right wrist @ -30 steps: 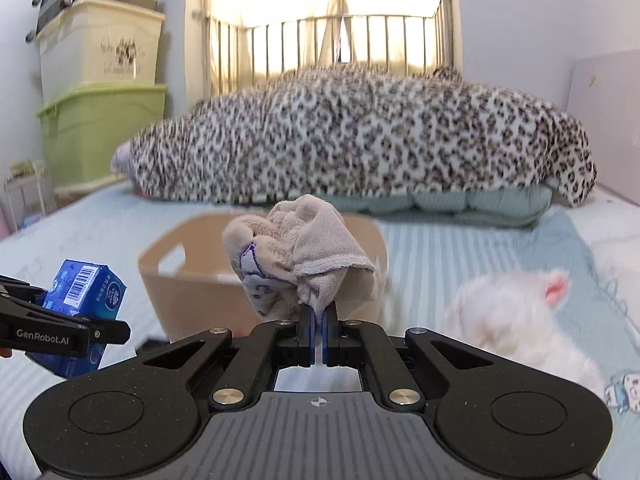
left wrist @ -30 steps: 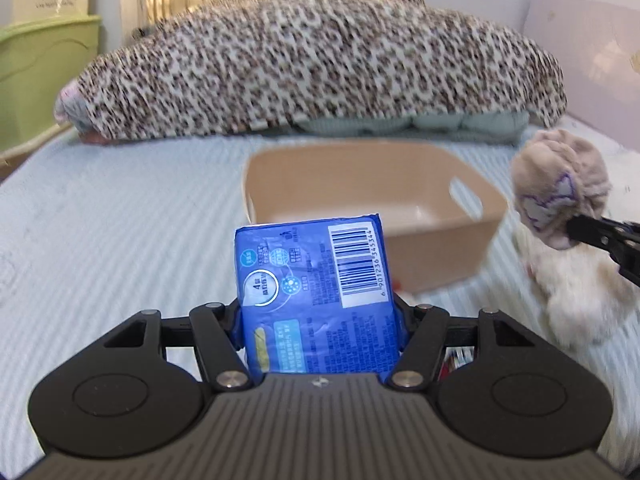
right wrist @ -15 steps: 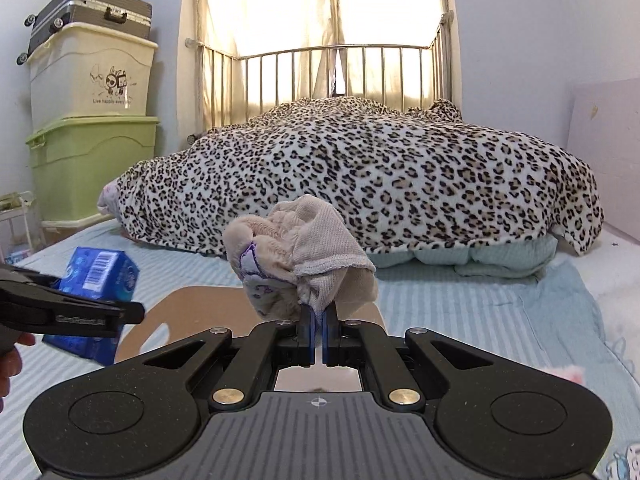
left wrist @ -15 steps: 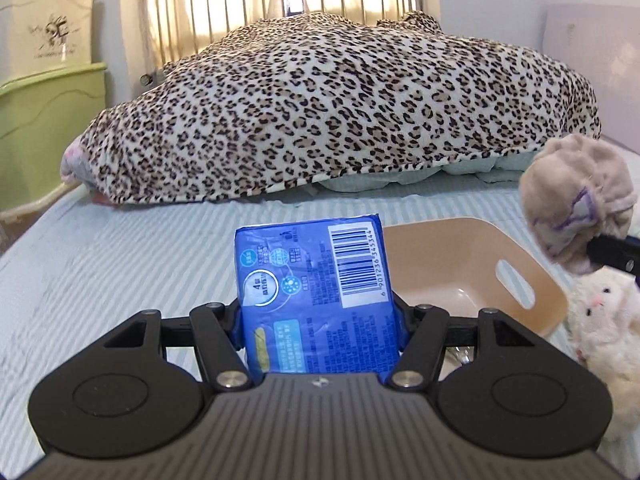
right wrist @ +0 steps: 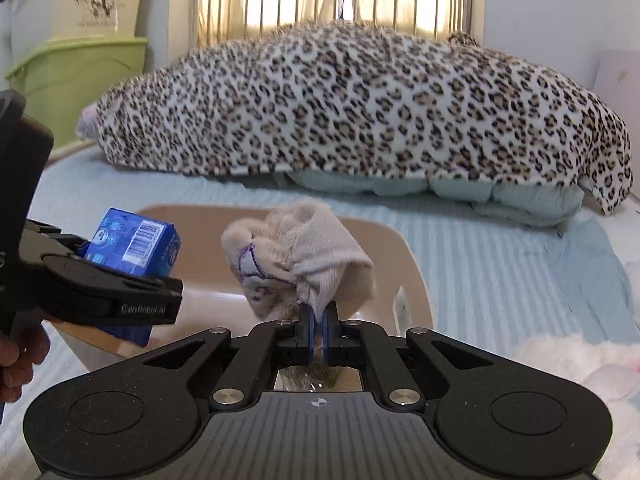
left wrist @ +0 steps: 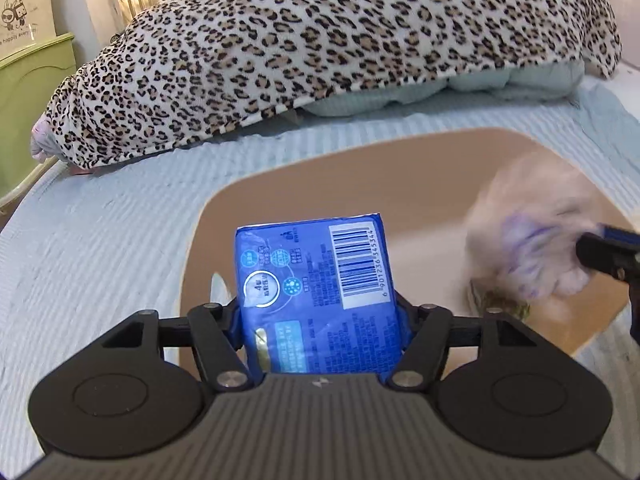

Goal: Organize objects
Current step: 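Carry tissue pack and pink plush over the basket and release both, then move both grippers back to the black cube box and drink box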

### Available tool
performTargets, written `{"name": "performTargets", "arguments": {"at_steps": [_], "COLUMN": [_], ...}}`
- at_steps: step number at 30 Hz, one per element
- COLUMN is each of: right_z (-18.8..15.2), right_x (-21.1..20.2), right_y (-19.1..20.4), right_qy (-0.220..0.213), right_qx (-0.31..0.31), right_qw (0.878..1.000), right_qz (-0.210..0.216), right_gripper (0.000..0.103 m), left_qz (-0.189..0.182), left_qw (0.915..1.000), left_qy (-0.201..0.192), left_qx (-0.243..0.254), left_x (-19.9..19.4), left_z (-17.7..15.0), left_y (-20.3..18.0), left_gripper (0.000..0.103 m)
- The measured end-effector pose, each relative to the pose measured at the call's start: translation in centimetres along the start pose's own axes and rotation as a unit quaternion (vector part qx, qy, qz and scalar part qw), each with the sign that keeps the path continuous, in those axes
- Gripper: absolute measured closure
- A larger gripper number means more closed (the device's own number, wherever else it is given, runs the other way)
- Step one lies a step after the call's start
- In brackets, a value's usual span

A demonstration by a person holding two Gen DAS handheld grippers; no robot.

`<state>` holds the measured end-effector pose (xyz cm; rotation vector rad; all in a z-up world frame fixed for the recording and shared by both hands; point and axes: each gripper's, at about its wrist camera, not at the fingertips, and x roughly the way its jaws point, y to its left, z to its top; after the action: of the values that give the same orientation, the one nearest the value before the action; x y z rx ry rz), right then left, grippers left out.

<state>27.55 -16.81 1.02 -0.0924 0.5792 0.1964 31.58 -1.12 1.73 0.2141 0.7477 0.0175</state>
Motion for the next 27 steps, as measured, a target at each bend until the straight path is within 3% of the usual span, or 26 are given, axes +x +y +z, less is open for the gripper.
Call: {"name": "performTargets", "arguments": {"at_steps": [2,4,5,6,7,9,12,21,27], "right_z": [-0.3,-0.6,-0.6,-0.7,-0.8,-0.7,-0.5,-2.8,-6.0], "right_x": [0.1,-0.5,-0.9,-1.6,-2.2,-3.5,-5.3,-9.6,-9.7], "right_y": [0.1,-0.2,-0.4,-0.5,-0.7,-0.8,-0.9,-0.6,-0.1], "right_qy": [0.005,0.004,0.002,-0.004,-0.011,-0.019,-0.021,0.001,0.038], "right_qx": [0.002,0.014,0.019,0.023,0.023,0.017,0.017,0.029,0.032], "right_qw": [1.000,1.000,1.000,1.000,1.000,1.000,1.000,1.000,0.999], "right_qz": [-0.006,-0.007,-0.006,-0.008,-0.010,-0.012,-0.010,-0.003,-0.002], "right_gripper": [0.090,0.062,0.053,0.035,0.026,0.021,0.004,0.000,0.000], "left_qz": [0.003,0.007,0.008,0.008,0.008,0.009,0.002,-0.016,-0.024], "left_qw": [0.9999,0.9996,0.9994,0.9993,0.9991,0.9988,0.9986,0.9989,0.9996], "left_qy": [-0.006,-0.020,-0.025,-0.030,-0.034,-0.039,-0.041,-0.036,-0.018], "left_qx": [0.010,0.018,0.021,0.023,0.024,0.029,0.033,0.027,-0.001], "left_x": [-0.8,-2.1,-2.8,-3.4,-4.1,-5.2,-6.7,-10.2,-10.2], "left_z": [-0.4,-0.8,-0.8,-0.9,-1.0,-1.2,-1.7,-5.3,-8.3], "left_y": [0.0,0.2,0.4,0.5,0.7,0.8,1.1,1.7,2.6], "left_gripper": [0.024,0.012,0.008,0.007,0.007,0.007,0.007,0.007,0.007]}}
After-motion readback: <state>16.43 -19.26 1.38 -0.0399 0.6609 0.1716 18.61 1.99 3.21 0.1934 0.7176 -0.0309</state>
